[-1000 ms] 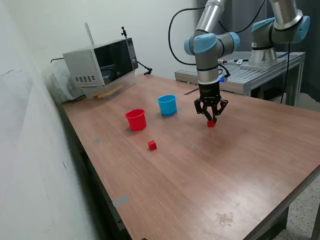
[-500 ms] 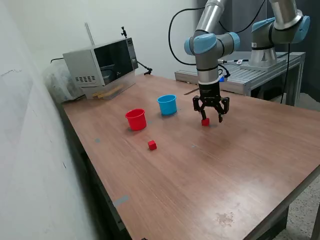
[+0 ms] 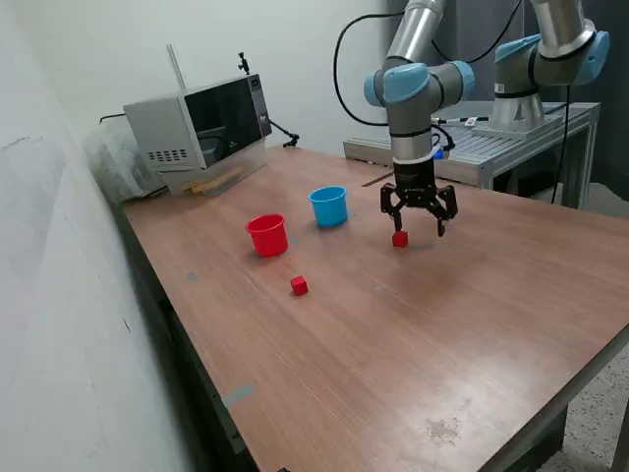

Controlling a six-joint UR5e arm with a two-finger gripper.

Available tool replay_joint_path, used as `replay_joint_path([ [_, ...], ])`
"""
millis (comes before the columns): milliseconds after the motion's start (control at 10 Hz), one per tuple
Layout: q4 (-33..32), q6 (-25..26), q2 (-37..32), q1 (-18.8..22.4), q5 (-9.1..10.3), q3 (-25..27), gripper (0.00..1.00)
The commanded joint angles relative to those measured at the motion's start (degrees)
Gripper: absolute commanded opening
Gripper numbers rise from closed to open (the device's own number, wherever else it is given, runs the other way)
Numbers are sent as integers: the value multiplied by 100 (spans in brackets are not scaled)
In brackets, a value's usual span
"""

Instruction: Place red objects in the red bin, and blue objects in the blue bin.

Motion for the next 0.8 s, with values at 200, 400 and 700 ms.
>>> replay_joint_path([
  [200, -1, -9, -146, 12, -5, -10, 100],
  [400, -19, -9, -120, -75, -5, -20, 100],
  [700, -28, -18, -76, -137, -14, -11, 100],
])
